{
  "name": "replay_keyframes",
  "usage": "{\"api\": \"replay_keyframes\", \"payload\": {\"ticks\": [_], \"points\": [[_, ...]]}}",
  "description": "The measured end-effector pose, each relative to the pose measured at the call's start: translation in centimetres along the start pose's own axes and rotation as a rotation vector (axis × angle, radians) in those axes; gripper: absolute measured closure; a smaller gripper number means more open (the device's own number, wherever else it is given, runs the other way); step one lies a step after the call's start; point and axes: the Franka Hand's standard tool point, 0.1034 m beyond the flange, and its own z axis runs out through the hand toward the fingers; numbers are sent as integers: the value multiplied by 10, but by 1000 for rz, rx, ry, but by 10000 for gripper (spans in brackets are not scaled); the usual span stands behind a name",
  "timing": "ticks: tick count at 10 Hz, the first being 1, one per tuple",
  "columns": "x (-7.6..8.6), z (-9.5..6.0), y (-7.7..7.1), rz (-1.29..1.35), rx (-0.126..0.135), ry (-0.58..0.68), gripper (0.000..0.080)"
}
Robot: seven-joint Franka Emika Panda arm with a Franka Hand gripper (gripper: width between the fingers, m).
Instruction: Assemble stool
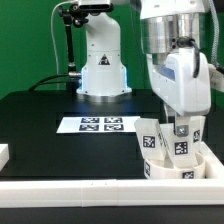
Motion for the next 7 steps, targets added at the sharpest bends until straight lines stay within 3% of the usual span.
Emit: {"api": "replay_keyframes", "payload": {"ticks": [7], "points": [[-20, 6, 6, 384, -11, -43, 462]]}}
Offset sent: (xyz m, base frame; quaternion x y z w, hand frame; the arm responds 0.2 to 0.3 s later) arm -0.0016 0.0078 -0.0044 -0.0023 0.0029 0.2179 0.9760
